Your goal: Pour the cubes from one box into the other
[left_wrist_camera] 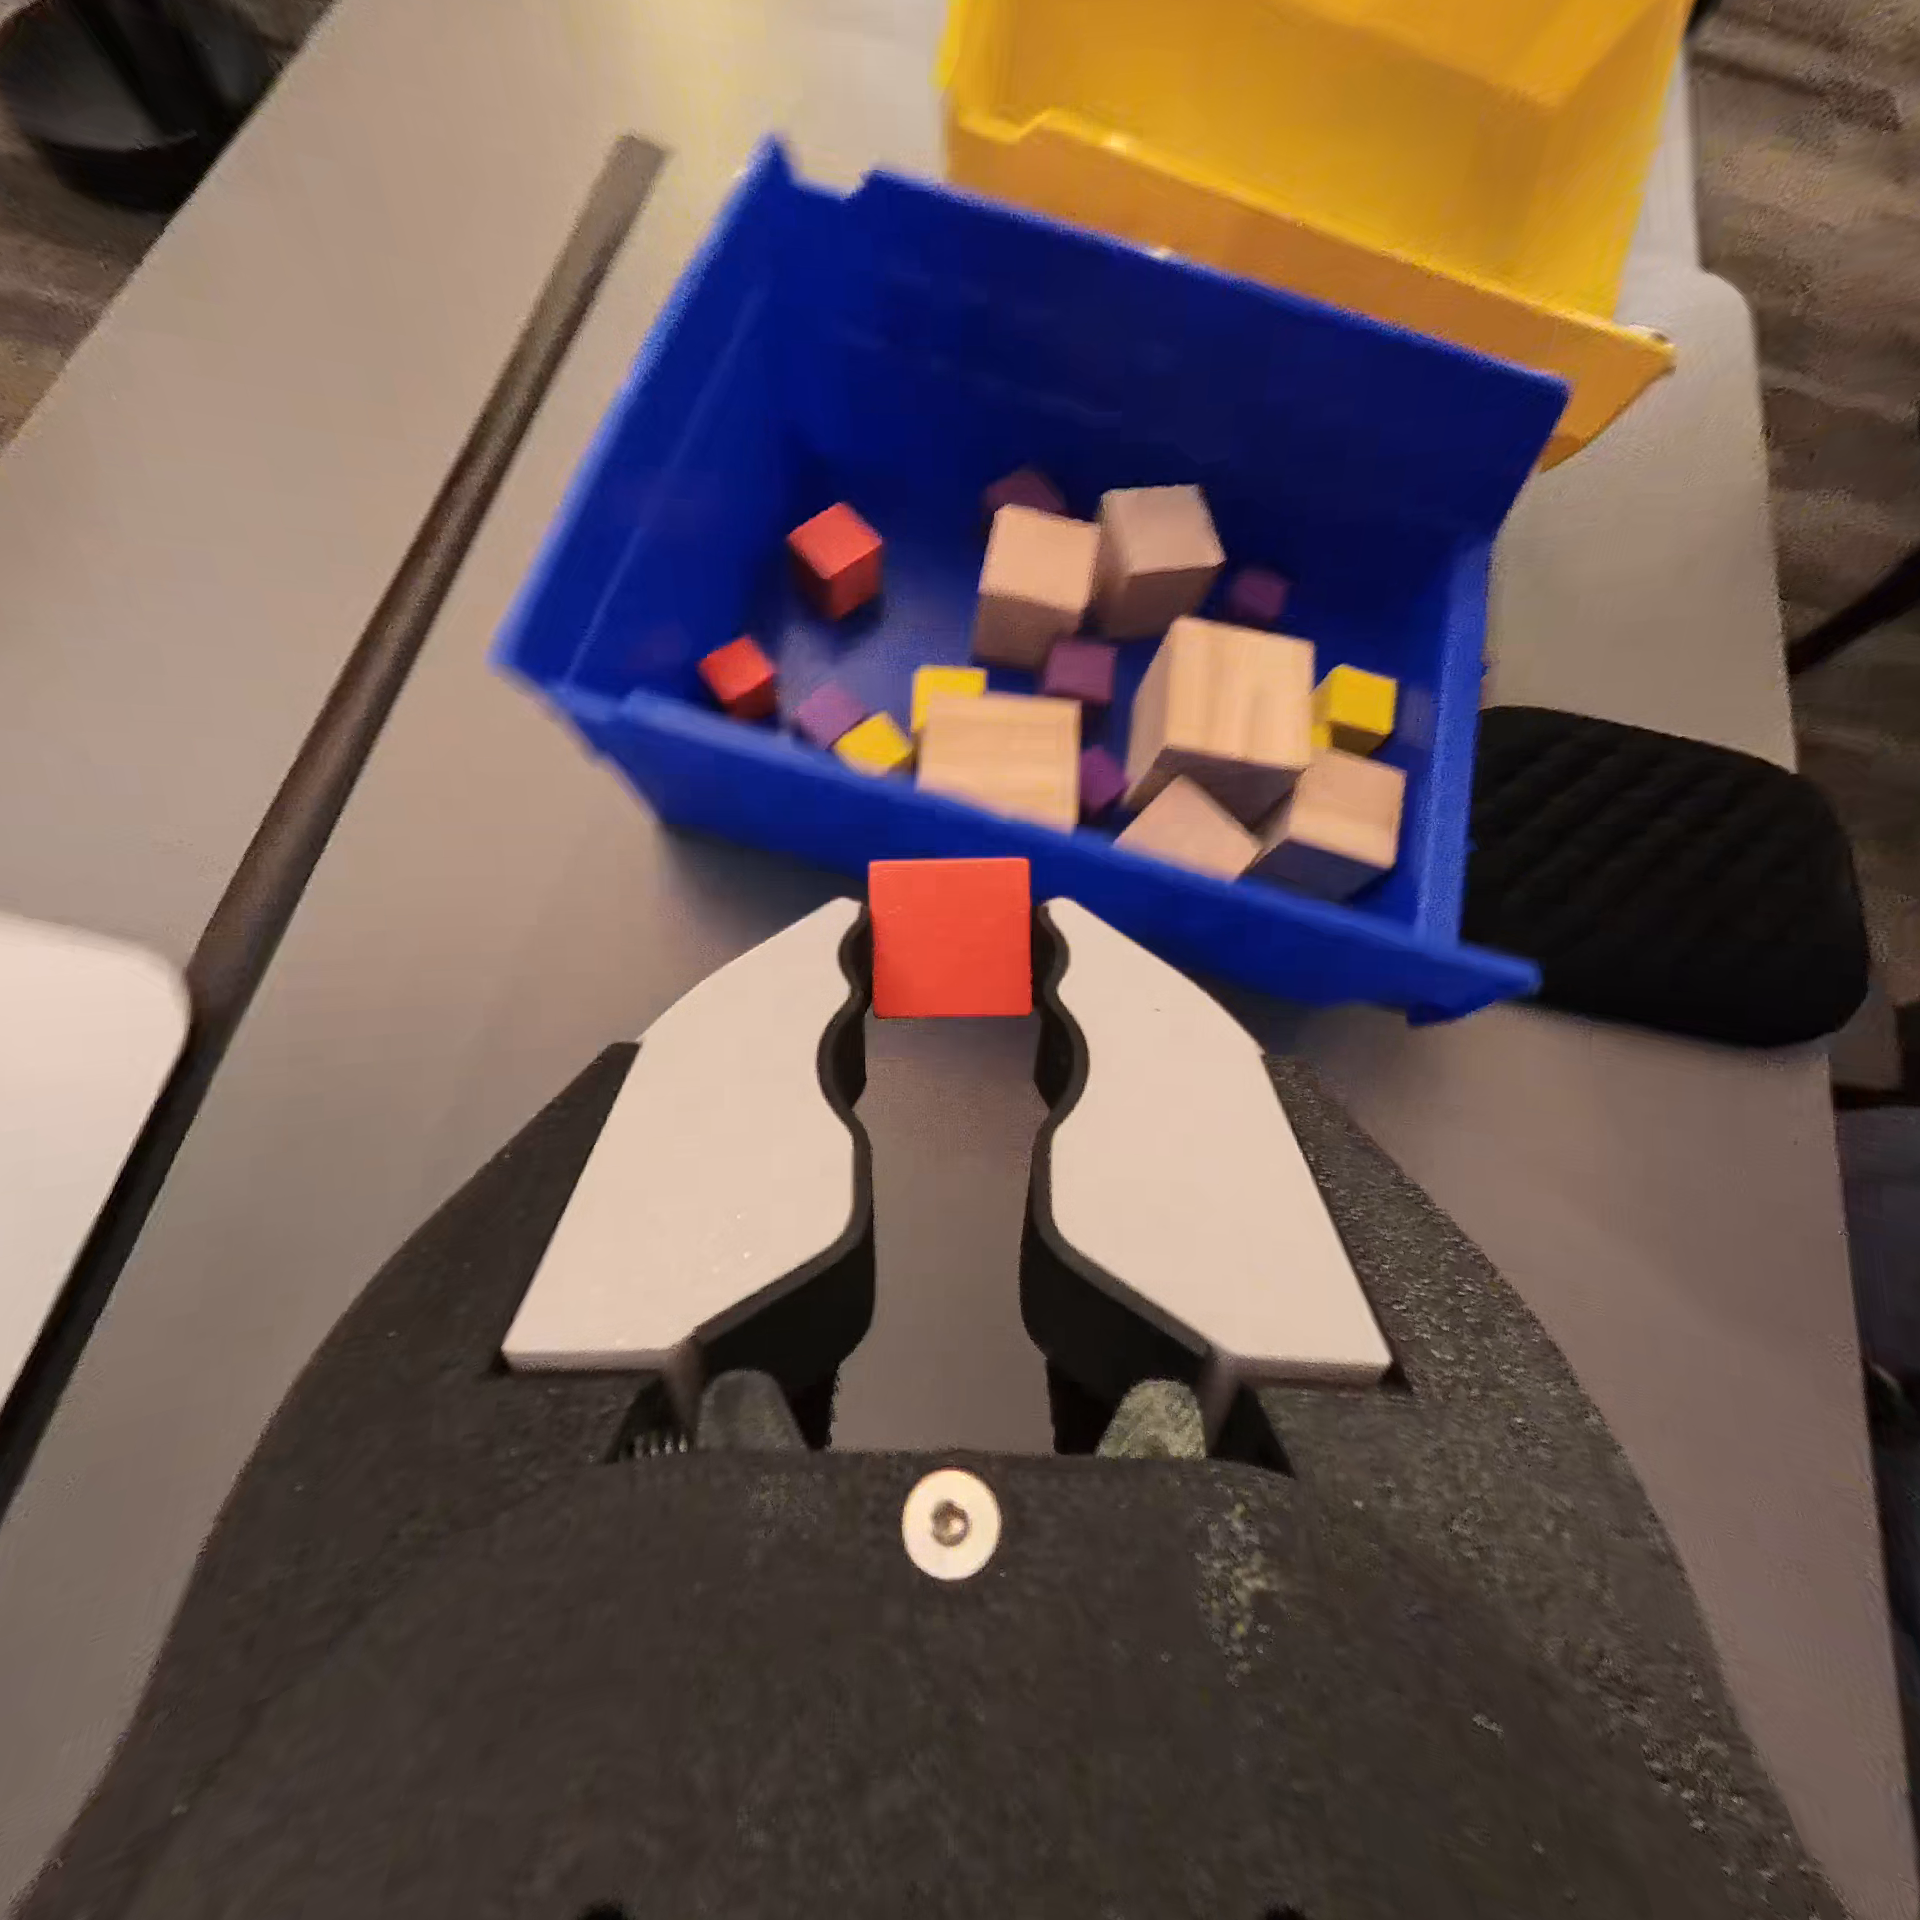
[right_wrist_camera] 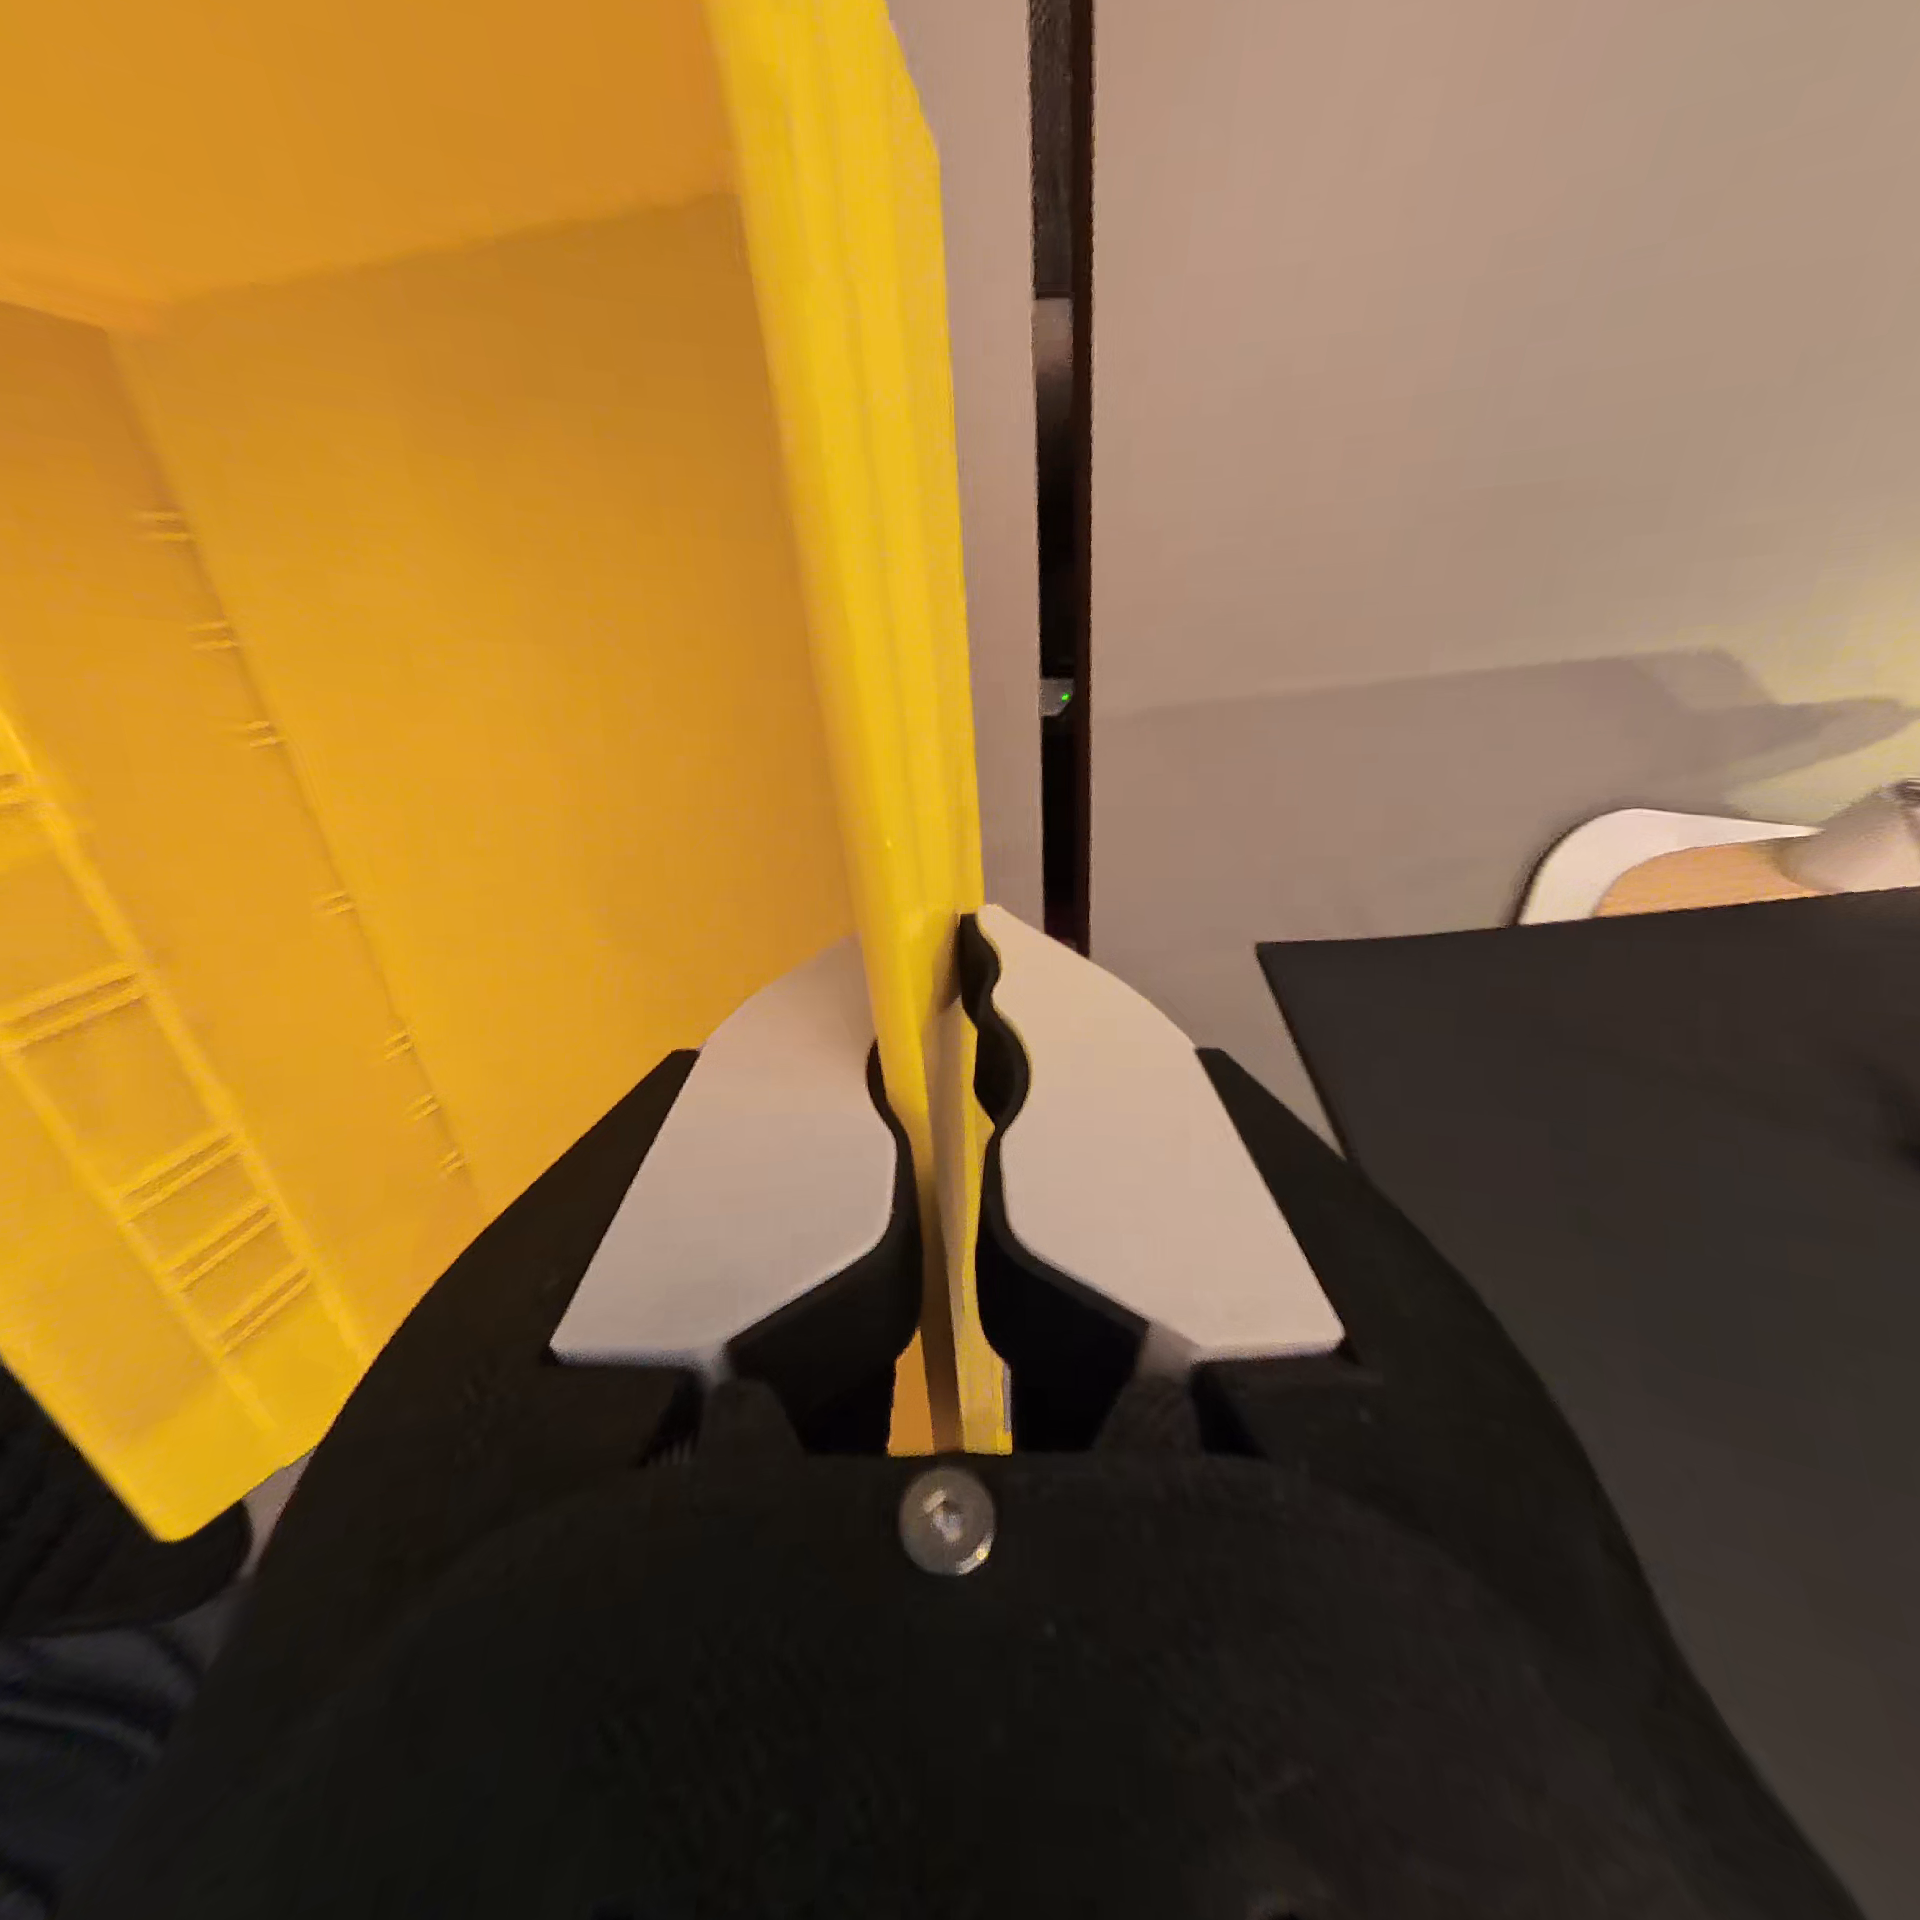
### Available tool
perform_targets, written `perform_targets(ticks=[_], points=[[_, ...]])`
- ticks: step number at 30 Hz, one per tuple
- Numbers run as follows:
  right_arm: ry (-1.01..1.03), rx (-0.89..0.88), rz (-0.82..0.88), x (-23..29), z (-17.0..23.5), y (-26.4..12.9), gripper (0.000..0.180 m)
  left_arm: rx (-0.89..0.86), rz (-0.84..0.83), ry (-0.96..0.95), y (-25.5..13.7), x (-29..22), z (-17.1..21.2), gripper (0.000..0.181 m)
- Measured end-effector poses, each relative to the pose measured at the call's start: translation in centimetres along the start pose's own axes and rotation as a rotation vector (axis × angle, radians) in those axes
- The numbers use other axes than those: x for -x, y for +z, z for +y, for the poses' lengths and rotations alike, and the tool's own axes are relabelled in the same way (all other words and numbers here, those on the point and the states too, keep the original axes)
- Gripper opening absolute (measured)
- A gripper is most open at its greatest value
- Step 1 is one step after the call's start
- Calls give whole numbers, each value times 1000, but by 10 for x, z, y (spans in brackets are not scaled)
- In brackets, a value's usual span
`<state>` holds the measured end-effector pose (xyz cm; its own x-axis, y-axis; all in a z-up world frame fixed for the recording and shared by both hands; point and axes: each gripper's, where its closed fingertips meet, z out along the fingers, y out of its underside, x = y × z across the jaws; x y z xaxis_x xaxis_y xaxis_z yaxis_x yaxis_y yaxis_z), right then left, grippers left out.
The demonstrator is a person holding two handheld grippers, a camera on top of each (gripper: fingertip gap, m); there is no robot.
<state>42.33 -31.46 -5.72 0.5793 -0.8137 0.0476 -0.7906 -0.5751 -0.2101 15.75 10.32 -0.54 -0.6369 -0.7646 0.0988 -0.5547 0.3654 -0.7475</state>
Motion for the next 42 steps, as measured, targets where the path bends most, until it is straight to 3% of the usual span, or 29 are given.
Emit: perform_targets(ticks=[7,12,14,17,19,25,29,32,35,36,42], points=[[9,27,-81,11,10,18,4,109,-4,19,96,-16,-52,29],[5,58,-81,5,22,24,4,181,-7,-56,135,2,-47,30],[5,58,-87,3,26,26,4,208,-44,-86,134,12,-38,37],[7,41,-101,1,28,28,4,109,-63,-197,114,14,-46,32],[9,38,-107,-1,29,30,4,73,-63,-256,97,9,-45,43],[4,25,-133,1,29,36,4,112,-318,-312,45,18,-8,85],[7,26,-138,3,28,36,4,296,-213,-444,63,-1,30,72],[5,28,-135,7,27,35,4,378,-115,-551,78,-19,35,61],[0,27,-125,12,28,32,4,508,-30,-628,92,-32,44,64],[3,28,-123,15,27,32,4,529,60,-688,96,-45,42,45],[96,39,-137,28,24,37,5,630,162,-839,89,-50,48,22]])
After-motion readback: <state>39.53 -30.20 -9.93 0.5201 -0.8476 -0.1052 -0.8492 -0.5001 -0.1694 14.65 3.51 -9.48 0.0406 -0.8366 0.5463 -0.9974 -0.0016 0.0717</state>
